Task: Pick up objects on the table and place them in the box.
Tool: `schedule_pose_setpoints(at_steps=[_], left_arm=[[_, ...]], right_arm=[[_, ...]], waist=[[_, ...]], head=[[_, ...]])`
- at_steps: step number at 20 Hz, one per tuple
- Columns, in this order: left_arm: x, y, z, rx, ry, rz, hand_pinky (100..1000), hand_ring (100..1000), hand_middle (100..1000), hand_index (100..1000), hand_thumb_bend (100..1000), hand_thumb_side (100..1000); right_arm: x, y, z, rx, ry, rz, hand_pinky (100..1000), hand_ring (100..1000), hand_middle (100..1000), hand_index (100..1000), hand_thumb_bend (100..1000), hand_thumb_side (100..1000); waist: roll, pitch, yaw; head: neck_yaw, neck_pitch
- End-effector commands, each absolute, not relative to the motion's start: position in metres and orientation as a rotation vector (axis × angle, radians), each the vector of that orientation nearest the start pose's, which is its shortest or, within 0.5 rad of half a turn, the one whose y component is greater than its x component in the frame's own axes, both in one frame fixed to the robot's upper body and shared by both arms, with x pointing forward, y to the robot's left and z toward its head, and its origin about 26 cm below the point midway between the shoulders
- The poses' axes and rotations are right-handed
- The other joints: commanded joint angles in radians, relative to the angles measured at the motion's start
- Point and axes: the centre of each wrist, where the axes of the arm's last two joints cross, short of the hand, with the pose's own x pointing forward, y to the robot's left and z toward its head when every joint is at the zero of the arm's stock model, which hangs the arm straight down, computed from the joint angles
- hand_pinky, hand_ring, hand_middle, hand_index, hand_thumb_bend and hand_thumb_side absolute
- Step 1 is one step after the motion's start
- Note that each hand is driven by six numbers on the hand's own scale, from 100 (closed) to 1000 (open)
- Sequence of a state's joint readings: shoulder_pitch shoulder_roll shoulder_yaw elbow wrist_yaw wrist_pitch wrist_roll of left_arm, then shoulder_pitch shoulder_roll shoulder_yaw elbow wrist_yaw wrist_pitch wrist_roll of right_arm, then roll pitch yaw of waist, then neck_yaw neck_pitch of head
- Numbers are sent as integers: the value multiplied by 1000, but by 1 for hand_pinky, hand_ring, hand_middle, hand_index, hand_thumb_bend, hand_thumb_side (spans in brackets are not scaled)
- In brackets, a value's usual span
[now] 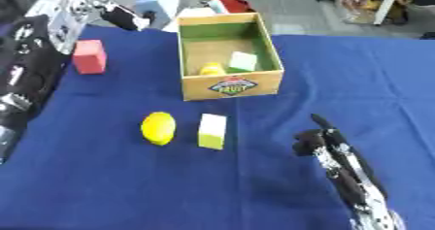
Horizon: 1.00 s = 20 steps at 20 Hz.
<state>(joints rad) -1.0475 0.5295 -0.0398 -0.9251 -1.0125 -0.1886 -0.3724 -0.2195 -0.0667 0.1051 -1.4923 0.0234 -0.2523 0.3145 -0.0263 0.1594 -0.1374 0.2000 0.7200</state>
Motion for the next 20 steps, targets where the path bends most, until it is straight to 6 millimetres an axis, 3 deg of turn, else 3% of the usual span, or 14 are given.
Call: schedule_pose_setpoints(at_steps=[1, 5, 9, 13, 16, 20], left_arm=[[473, 342, 284, 1212, -1405, -1296, 701, 549, 577, 779, 100, 233], [474, 345, 276, 1240, -1476, -1239, 654, 480, 498, 721, 100, 232], [477, 332, 277, 1223, -1584, -1218, 647, 455, 468, 702, 100, 245], [486, 291, 274, 1162, -1687, -1264, 656, 469, 480, 708, 100, 229], [494, 244, 258, 1113, -1692, -1417, 667, 493, 505, 723, 100, 224], [497, 203, 231, 1091, -1655, -1570, 688, 538, 553, 753, 100, 232]], right_arm=[[331, -210, 33, 266, -1914, 535, 651, 657, 668, 1000, 100, 707], [331, -209, 32, 266, -1914, 534, 651, 657, 668, 1000, 100, 707], [331, -210, 32, 264, -1913, 530, 650, 657, 667, 1000, 100, 707], [330, -207, 31, 277, -1910, 537, 650, 657, 668, 1000, 100, 710], [330, -204, 31, 294, -1910, 544, 650, 657, 668, 1000, 100, 712], [331, -200, 32, 308, -1912, 548, 650, 657, 668, 1000, 100, 720]], waist=[[4, -21, 3], [0, -22, 4], [-2, -24, 1], [-2, -25, -1], [-5, -24, -18], [-9, -15, -47]], head=[[-6, -7], [-7, -8], [-5, -8], [-1, -6], [12, -9], [26, -14]])
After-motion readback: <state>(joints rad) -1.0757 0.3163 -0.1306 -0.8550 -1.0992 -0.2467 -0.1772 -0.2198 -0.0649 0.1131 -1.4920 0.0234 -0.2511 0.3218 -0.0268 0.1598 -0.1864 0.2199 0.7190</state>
